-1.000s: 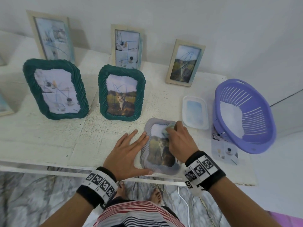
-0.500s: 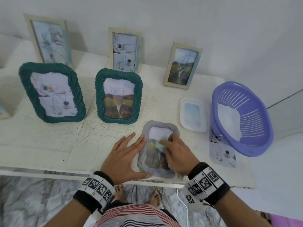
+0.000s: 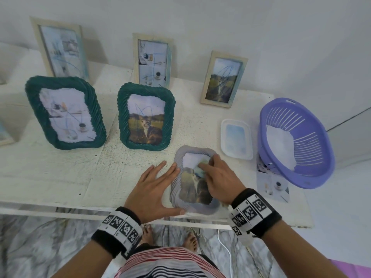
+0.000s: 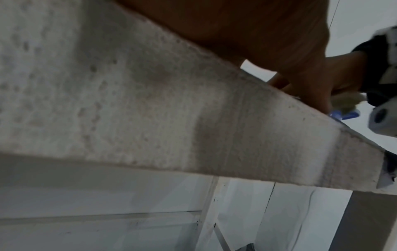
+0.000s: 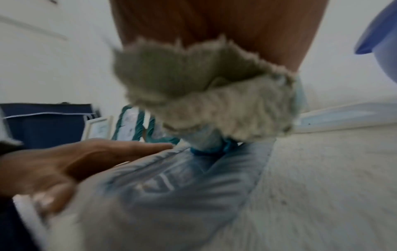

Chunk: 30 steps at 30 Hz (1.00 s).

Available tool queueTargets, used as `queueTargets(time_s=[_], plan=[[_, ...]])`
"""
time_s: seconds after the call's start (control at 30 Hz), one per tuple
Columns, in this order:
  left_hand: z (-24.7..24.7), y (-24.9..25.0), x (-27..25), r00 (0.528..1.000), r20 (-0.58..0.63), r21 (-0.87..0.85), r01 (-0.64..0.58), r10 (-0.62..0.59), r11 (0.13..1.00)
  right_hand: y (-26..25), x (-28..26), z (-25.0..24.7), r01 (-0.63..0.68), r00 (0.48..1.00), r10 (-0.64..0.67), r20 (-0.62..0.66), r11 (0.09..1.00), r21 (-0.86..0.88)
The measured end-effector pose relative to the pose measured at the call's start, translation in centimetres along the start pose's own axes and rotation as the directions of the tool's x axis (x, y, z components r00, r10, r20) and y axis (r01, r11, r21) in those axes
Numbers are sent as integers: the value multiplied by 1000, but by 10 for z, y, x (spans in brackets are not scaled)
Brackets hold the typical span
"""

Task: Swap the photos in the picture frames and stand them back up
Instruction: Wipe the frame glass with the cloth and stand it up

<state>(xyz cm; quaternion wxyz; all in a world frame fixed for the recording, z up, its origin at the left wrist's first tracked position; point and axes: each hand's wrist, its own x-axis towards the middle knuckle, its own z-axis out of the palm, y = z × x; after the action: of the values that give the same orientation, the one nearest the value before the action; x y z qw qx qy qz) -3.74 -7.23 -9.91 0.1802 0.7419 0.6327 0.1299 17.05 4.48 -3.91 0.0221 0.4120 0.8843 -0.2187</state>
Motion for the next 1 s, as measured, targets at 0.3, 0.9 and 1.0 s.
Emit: queueTargets(time_s=[0.3,0.9,1.0], plan=[[-1,0,1,1000,20,28,1,-2,1000,0,-13,1,117,992,-114,50,992,-50],[-4,1,1,999,51,56,12,-15,998,5,-34,-8,368,917,-346,198,926,-85],[-5,2,1,998,57,61,15,-18,998,3,-19,-8,290,954,-280,107,952,-97]])
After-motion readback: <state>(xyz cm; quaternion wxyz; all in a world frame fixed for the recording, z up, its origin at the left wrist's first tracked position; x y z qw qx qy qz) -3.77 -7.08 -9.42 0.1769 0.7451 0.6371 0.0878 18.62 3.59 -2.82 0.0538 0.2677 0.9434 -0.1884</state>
